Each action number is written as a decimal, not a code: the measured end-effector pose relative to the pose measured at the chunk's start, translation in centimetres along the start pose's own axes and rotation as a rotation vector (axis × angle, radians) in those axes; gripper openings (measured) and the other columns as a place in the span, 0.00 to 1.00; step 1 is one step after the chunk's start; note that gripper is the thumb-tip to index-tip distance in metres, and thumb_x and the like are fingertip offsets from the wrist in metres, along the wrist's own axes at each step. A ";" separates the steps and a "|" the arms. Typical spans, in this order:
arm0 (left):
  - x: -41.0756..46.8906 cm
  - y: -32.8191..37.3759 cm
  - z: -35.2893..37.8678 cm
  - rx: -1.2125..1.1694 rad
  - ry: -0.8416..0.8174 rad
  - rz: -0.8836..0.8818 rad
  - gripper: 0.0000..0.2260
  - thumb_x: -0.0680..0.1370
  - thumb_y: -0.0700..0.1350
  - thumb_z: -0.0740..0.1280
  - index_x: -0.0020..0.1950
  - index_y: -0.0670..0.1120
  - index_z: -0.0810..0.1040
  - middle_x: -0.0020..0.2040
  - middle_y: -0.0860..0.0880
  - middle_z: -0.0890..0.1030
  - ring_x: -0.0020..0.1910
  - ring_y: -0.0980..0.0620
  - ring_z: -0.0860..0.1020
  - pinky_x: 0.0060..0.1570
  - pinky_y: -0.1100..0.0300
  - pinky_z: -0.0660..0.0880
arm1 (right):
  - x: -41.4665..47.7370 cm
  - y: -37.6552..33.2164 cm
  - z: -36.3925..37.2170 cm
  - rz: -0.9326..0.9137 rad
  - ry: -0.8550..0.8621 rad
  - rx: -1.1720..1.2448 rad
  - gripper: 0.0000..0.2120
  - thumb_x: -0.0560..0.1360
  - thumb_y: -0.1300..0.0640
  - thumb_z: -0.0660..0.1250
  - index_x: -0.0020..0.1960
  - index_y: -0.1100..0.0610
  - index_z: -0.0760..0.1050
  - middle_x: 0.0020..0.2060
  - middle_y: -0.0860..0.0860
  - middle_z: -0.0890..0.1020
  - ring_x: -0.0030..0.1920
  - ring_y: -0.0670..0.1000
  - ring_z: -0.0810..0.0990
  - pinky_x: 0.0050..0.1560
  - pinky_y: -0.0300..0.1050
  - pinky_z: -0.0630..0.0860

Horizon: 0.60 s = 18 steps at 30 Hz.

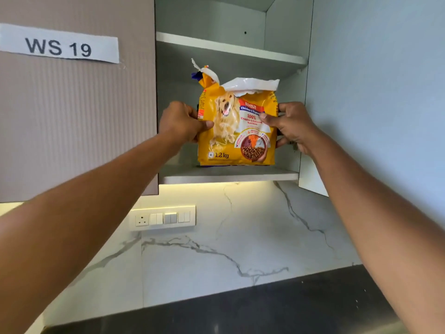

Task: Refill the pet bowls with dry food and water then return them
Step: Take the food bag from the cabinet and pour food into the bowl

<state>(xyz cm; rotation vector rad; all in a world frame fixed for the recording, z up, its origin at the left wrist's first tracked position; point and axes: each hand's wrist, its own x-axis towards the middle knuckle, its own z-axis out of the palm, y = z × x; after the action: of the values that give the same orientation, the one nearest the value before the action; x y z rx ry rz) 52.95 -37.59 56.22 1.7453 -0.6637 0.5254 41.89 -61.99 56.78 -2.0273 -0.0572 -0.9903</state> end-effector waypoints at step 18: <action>8.2 -6.6 11.5 0.063 -0.097 -0.167 0.18 0.67 0.52 0.83 0.48 0.47 0.80 0.51 0.45 0.86 0.51 0.44 0.85 0.51 0.41 0.84 | 8.6 13.4 2.2 0.114 -0.044 0.011 0.06 0.79 0.50 0.75 0.53 0.44 0.80 0.54 0.48 0.87 0.53 0.54 0.87 0.43 0.52 0.84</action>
<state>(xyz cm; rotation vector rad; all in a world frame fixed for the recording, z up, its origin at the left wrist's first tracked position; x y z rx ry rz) 63.62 -48.73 53.87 1.8750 -0.5679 0.3517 54.17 -71.52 52.74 -2.0183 0.0295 -0.8725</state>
